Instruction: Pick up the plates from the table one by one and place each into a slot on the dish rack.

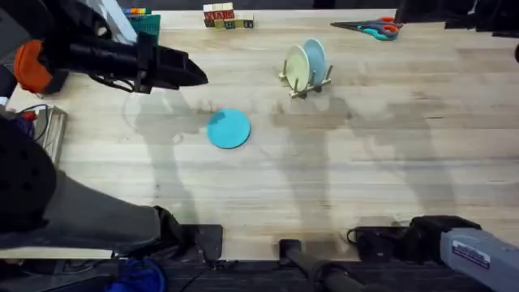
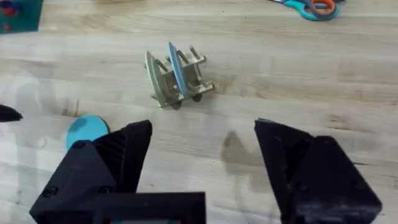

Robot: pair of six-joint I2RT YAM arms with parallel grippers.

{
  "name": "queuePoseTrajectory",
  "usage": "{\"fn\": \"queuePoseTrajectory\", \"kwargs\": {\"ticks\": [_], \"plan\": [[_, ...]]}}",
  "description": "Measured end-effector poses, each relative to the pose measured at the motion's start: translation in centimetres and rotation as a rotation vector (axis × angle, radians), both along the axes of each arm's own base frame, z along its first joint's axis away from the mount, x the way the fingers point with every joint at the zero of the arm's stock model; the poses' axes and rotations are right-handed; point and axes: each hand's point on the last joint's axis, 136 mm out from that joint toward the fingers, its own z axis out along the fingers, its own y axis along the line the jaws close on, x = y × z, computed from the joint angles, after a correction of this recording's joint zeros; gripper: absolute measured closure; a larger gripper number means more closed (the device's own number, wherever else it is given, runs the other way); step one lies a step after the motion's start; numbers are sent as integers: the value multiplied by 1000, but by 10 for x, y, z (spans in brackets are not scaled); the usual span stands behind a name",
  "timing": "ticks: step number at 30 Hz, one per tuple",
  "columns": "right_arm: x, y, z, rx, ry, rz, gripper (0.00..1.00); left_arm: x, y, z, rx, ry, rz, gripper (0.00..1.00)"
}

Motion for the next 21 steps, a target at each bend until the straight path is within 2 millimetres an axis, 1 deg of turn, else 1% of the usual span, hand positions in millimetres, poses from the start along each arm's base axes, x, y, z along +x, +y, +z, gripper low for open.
{"fn": "queuePoseTrajectory", "kwargs": {"ticks": [11, 18, 21], "plan": [[0, 0, 0, 0, 0, 0, 7, 2, 2, -31, -17, 91, -26, 960], [0, 0, 0, 0, 0, 0, 7, 0, 5, -41, 2, 119, -37, 960], [0, 0, 0, 0, 0, 0, 7, -6, 3, -47, 2, 131, -45, 960]]}}
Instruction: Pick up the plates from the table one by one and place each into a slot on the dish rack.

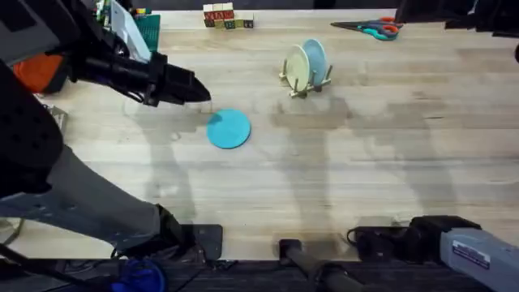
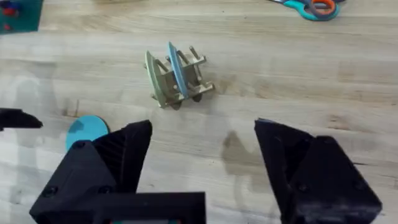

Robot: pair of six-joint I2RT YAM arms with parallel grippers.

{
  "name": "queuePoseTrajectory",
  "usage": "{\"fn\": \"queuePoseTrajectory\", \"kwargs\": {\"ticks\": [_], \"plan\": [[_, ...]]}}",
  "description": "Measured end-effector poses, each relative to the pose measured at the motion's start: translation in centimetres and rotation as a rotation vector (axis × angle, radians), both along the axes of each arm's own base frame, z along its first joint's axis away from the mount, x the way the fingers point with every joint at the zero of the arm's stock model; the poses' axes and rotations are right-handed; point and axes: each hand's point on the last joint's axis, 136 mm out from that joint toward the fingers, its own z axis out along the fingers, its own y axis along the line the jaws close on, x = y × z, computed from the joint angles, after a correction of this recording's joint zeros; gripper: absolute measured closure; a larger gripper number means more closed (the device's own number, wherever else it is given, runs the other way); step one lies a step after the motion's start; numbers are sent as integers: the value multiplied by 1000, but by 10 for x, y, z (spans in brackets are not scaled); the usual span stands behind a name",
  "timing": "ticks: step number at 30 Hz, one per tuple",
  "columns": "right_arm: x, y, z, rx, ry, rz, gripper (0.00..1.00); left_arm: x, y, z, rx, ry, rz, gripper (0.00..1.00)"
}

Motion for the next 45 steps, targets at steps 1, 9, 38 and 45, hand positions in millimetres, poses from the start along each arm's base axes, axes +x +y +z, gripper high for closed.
{"fn": "queuePoseTrajectory", "kwargs": {"ticks": [1, 9, 38, 45], "plan": [[0, 0, 0, 0, 0, 0, 7, -2, -1, -3, -1, 6, -2, 960], [0, 0, 0, 0, 0, 0, 7, -18, -5, -30, -1, 33, -10, 960], [0, 0, 0, 0, 0, 0, 7, -25, 2, -58, 84, 66, -4, 960], [0, 0, 0, 0, 0, 0, 8, -25, 2, -72, 71, 105, -6, 960]]}}
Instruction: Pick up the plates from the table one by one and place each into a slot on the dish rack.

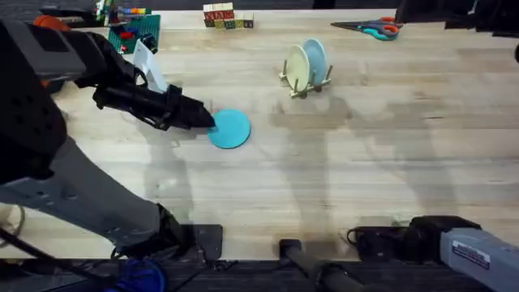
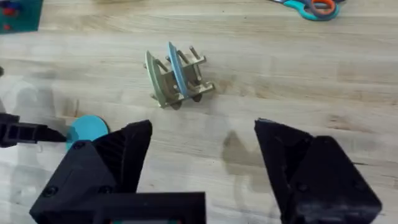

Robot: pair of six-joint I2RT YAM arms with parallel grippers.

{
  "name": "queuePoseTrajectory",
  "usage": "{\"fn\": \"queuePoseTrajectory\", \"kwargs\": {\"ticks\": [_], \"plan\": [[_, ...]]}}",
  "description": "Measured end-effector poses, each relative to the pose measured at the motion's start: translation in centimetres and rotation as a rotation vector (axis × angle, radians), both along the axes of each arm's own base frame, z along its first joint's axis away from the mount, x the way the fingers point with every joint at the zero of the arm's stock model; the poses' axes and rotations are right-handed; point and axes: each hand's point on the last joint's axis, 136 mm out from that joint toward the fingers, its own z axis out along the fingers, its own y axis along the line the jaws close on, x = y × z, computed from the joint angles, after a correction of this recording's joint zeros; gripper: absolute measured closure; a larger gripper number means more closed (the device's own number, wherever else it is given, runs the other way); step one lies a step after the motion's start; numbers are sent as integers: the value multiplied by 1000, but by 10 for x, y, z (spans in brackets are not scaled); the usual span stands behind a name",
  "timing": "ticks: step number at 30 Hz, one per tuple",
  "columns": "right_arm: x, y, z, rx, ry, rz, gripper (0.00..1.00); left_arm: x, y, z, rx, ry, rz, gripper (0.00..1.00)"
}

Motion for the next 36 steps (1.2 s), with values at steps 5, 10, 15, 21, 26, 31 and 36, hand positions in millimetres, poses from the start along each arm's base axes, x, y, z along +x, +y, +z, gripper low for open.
{"fn": "queuePoseTrajectory", "kwargs": {"ticks": [5, 10, 15, 21, 26, 31, 36], "plan": [[0, 0, 0, 0, 0, 0, 7, -1, 0, -9, -6, 26, -1, 961], [0, 0, 0, 0, 0, 0, 7, -4, 0, -27, -26, 104, 12, 958], [0, 0, 0, 0, 0, 0, 9, -4, -3, -31, -63, 129, 17, 958], [0, 0, 0, 0, 0, 0, 7, -3, -4, -31, -73, 125, 13, 958], [0, 0, 0, 0, 0, 0, 7, -3, -4, -31, -74, 125, 13, 958], [0, 0, 0, 0, 0, 0, 8, -3, -4, -31, -74, 125, 13, 958], [0, 0, 0, 0, 0, 0, 8, -3, -4, -31, -74, 125, 13, 958]]}}
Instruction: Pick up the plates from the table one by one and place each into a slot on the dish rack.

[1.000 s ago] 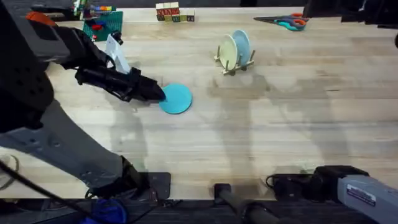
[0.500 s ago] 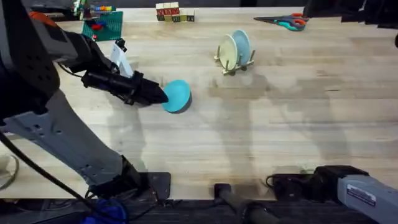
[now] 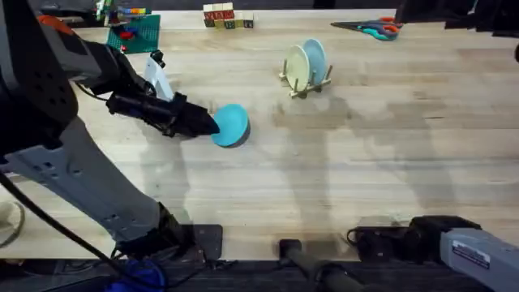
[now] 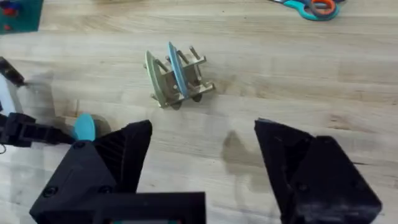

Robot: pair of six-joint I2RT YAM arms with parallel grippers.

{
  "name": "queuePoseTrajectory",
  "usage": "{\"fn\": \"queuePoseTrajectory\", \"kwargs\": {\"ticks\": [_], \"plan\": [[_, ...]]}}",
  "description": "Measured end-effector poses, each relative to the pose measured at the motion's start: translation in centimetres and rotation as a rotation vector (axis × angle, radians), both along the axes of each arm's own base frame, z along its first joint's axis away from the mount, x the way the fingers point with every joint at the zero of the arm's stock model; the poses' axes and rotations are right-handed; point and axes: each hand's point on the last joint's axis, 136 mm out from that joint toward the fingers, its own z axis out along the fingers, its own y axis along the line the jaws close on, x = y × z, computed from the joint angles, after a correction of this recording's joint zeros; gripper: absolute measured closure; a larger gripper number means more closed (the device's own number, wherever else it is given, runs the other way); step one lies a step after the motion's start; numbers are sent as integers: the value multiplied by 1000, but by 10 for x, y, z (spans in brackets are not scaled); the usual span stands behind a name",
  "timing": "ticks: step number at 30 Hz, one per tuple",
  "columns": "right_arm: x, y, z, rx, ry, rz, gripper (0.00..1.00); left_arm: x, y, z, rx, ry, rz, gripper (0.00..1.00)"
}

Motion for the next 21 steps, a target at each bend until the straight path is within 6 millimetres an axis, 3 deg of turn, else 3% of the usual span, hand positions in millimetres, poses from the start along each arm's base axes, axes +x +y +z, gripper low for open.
{"fn": "queuePoseTrajectory", "kwargs": {"ticks": [6, 14, 21], "plan": [[-1, 5, 0, 49, 14, -7, 9, 0, 0, 0, 0, 0, 0, 958], [-10, 34, 1, 144, 49, 63, 7, 0, 0, 0, 0, 0, 0, 958], [-31, 49, -14, 278, 222, -62, 7, 0, 0, 0, 0, 0, 0, 958]]}}
